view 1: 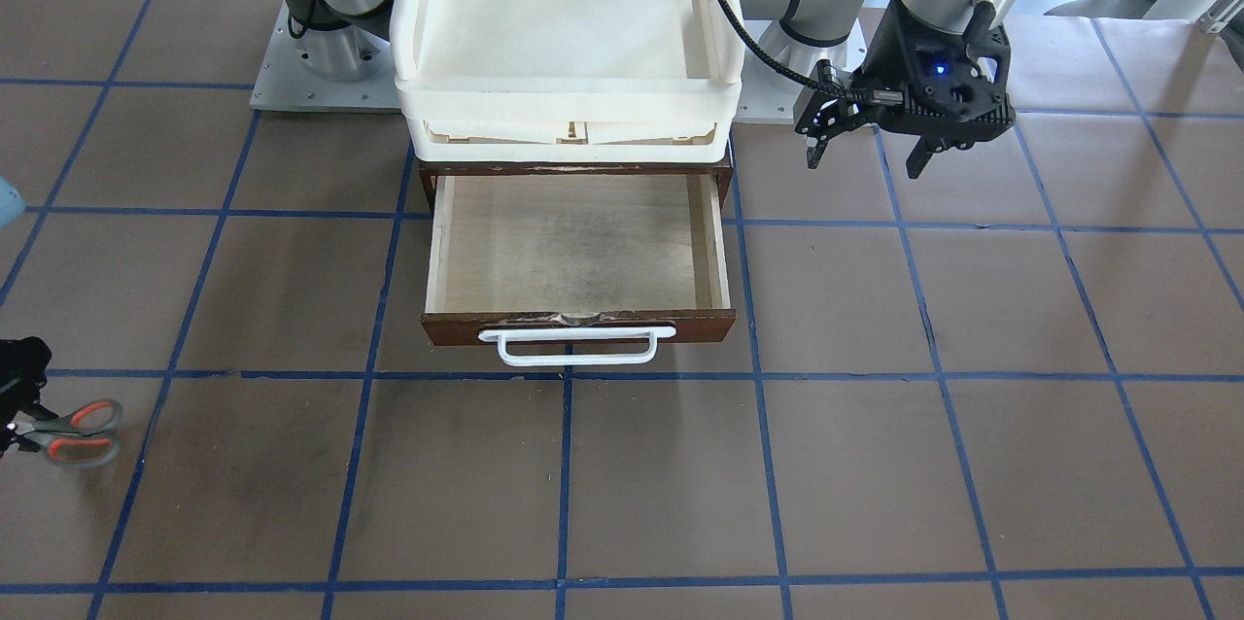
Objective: Put scissors in drawer and close it
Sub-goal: 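Lower the right gripper, grasp the scissors by the handles, lift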
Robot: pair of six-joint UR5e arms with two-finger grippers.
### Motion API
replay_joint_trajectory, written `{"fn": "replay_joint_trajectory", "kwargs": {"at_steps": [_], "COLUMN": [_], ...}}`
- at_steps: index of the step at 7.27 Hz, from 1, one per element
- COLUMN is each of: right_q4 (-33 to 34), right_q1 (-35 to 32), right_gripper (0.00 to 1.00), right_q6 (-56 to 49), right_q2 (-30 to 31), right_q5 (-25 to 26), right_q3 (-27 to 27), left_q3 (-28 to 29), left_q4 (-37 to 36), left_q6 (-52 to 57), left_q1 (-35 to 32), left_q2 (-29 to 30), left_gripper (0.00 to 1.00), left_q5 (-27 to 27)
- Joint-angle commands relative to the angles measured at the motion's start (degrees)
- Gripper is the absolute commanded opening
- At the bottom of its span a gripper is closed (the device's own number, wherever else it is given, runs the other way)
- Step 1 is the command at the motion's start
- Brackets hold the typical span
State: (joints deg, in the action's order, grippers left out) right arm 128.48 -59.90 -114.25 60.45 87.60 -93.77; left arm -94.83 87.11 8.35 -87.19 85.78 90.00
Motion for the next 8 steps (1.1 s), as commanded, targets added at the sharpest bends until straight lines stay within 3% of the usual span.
{"fn": "replay_joint_trajectory", "kwargs": {"at_steps": [1, 5, 8], "right_q4": [-5.7, -21.7, -29.6], "right_q1": [-3.6, -12.3, -21.2], "right_gripper": [0.03, 0.03, 0.03], "right_q6": [0.3, 4.4, 12.3], "right_q2": [6.3, 22.0, 28.8], "right_q5": [0.5, 0.2, 0.4], "right_q3": [0.9, 2.5, 2.6], "left_q3": [0.0, 0.0, 0.0], "left_q4": [0.0, 0.0, 0.0], "left_q6": [0.0, 0.0, 0.0], "left_q1": [0.0, 0.0, 0.1], "left_q2": [0.0, -0.1, -0.1], "left_gripper": [1.0, 1.0, 1.0], "left_q5": [0.0, 0.0, 0.0]}}
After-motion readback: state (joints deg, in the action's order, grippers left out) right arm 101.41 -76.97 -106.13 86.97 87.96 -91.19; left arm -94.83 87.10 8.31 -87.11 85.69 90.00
